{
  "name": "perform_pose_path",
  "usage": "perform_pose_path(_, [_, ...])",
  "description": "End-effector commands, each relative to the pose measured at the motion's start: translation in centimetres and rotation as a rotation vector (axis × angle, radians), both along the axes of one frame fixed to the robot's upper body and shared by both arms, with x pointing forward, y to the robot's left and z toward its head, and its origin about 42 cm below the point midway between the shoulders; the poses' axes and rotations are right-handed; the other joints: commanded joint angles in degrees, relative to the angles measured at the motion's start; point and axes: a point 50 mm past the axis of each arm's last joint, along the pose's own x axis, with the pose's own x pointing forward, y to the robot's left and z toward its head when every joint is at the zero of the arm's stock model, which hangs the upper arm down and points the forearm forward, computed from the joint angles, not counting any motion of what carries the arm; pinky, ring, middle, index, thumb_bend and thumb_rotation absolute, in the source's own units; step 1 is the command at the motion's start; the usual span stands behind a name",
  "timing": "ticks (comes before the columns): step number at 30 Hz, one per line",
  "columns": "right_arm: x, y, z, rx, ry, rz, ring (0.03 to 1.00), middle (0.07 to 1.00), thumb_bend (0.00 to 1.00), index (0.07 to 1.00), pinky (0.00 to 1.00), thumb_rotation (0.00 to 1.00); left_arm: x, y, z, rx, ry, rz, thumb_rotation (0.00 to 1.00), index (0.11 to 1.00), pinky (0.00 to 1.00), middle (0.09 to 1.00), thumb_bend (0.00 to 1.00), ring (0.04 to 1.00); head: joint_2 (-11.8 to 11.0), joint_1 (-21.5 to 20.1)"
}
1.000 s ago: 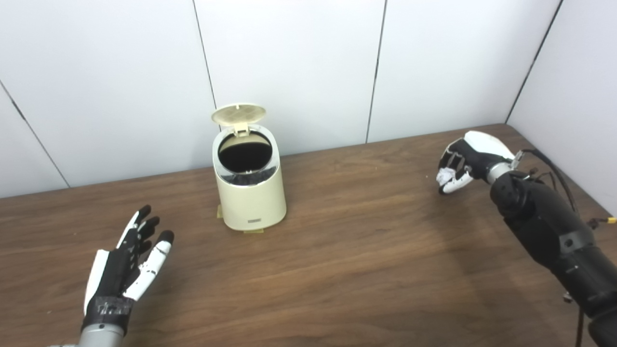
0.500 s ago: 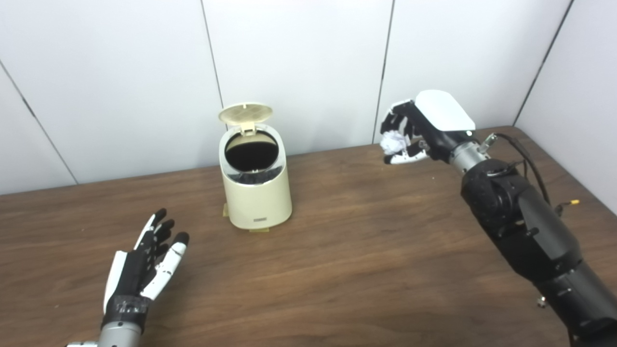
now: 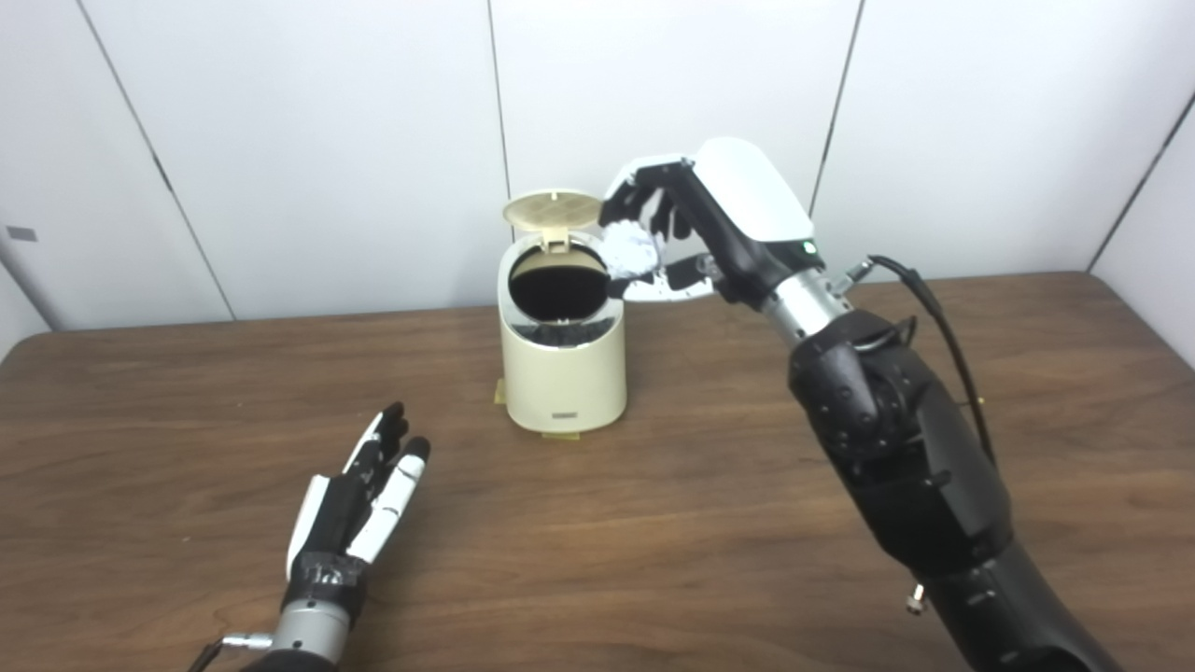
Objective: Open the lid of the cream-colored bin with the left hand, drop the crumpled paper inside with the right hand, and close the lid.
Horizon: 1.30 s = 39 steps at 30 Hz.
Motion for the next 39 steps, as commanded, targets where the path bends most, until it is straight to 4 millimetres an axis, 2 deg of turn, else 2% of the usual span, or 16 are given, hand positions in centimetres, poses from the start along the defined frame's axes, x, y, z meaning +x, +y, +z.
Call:
perform_pose_path(1, [0.6, 1.1, 2.2, 0.031, -0.097, 0.039, 0.396, 0.524, 0.49, 0.532, 0.28, 0.0, 0.5, -0.3, 1.1, 0.009, -0.053, -0.006, 0.75, 1.0, 1.0, 0.972, 0.5, 0.997, -0.03, 0.33])
perform_pose_path(8, [2.8, 3.6, 1.0, 0.054, -0.087, 0.058, 0.391, 0.511, 0.49, 0.531, 0.3, 0.0, 0.4, -0.9, 0.9, 0.035, -0.056, 0.0, 0.8, 1.0, 1.0, 0.965, 0.54, 0.998, -0.6, 1.62])
perform_pose_path(16, [5.6, 3.7, -1.2, 0.094, -0.055, 0.024, 0.391, 0.517, 0.49, 0.525, 0.3, 0.0, 0.2, -1.2, 1.0, -0.015, -0.061, 0.009, 0.81, 1.0, 1.0, 0.97, 0.55, 1.0, -0.78, 2.43])
perform_pose_path(23, [6.6, 3.4, -1.7, 0.097, -0.04, 0.003, 0.394, 0.518, 0.49, 0.524, 0.3, 0.0, -0.1, -1.2, 1.0, -0.052, -0.05, 0.013, 0.79, 1.0, 1.0, 0.982, 0.52, 1.0, -0.31, 2.72])
perform_pose_path(27, [7.2, 3.3, -2.3, 0.116, -0.032, 0.01, 0.39, 0.514, 0.49, 0.525, 0.31, 0.0, -0.3, -1.4, 0.9, -0.055, -0.053, 0.018, 0.78, 1.0, 1.0, 0.978, 0.54, 1.0, -0.12, 2.8])
perform_pose_path(30, [7.4, 3.4, -2.6, 0.116, -0.036, 0.016, 0.389, 0.503, 0.5, 0.539, 0.37, 0.0, -0.4, -1.4, 1.1, -0.053, -0.051, 0.02, 0.78, 1.0, 1.0, 0.977, 0.54, 1.0, -0.06, 2.81])
perform_pose_path(36, [7.4, 3.4, -2.6, 0.116, -0.033, 0.017, 0.388, 0.501, 0.5, 0.542, 0.38, 0.0, -0.4, -1.5, 1.1, -0.052, -0.051, 0.021, 0.78, 1.0, 1.0, 0.977, 0.54, 1.0, -0.06, 2.81])
perform_pose_path(39, [7.0, 3.6, -2.7, 0.087, -0.005, 0.012, 0.404, 0.512, 0.51, 0.547, 0.44, 0.0, -0.3, -1.6, 1.0, -0.044, -0.066, 0.027, 0.78, 1.0, 1.0, 0.972, 0.55, 1.0, 0.37, 2.68])
